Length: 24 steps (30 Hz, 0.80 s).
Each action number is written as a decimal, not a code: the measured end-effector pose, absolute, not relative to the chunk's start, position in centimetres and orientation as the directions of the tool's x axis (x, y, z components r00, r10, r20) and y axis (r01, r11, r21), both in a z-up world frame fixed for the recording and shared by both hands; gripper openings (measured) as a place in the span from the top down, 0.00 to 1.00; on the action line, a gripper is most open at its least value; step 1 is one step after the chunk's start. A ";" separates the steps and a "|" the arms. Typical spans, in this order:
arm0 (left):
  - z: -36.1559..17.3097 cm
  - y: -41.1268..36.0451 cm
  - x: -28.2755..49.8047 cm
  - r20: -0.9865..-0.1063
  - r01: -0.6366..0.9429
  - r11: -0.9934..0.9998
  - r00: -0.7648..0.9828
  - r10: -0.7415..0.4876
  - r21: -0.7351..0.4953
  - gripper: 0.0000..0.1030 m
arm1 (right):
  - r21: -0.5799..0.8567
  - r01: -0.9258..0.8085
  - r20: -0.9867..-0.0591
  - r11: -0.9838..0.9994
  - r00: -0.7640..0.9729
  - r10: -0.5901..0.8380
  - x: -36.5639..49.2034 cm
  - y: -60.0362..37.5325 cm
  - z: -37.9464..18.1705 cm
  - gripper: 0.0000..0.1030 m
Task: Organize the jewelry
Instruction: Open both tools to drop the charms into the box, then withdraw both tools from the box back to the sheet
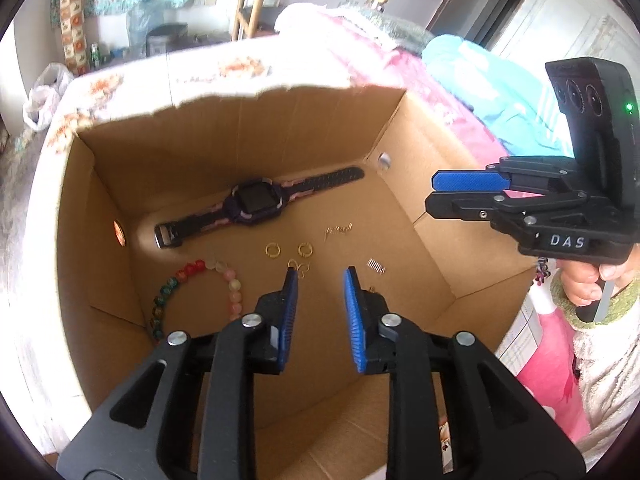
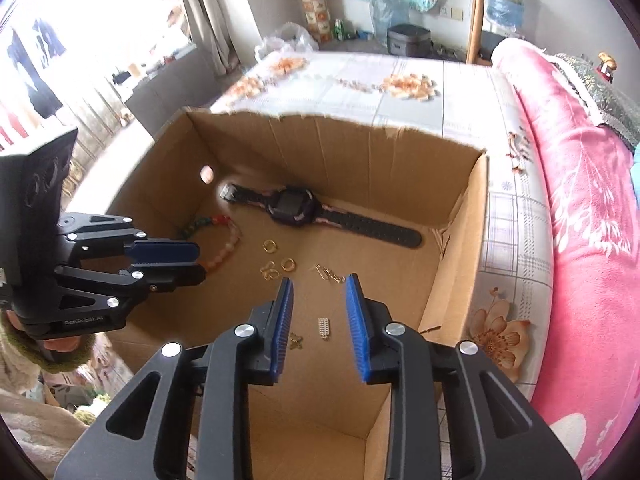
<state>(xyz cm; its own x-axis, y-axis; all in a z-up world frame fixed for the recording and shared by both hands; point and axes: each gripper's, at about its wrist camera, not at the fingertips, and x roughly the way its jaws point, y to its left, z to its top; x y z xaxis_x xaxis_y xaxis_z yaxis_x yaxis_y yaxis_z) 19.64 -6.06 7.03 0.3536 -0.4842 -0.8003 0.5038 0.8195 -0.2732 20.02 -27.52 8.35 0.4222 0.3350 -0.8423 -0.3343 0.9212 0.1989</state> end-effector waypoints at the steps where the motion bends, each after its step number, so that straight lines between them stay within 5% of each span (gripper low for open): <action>1: 7.5 -6.0 19.2 -0.788 0.512 0.816 0.370 -0.492 -0.268 0.75 | 0.208 -0.335 -0.827 0.919 0.441 0.348 19.6 -27.8 8.9 0.71; 7: 10.5 -4.5 15.0 -0.658 0.581 0.773 0.481 -0.579 -0.255 0.60 | 0.292 -0.332 -0.690 0.897 0.576 0.438 14.8 -29.6 12.3 0.67; 13: 11.4 -2.2 8.2 -0.569 0.645 0.744 0.552 -0.610 -0.173 0.34 | 0.393 -0.313 -0.558 0.865 0.666 0.495 7.8 -31.9 12.2 0.66; 18: 9.4 -1.0 4.5 -0.610 0.664 0.715 0.479 -0.631 -0.219 0.19 | 0.475 -0.255 -0.531 0.842 0.681 0.505 2.9 -32.9 10.1 0.66; 24: 4.3 -2.4 3.7 -0.744 0.579 0.795 0.448 -0.495 -0.181 0.19 | 0.498 -0.107 -0.627 0.860 0.641 0.443 0.1 -32.7 5.5 0.66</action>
<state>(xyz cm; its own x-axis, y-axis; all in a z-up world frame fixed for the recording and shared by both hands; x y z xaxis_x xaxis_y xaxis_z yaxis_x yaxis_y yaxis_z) 3.71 -2.35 4.35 0.4481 -0.4954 -0.7442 0.5786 0.7953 -0.1811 0.13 -32.72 5.53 0.6408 0.4427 -0.6272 -0.1069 0.8604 0.4982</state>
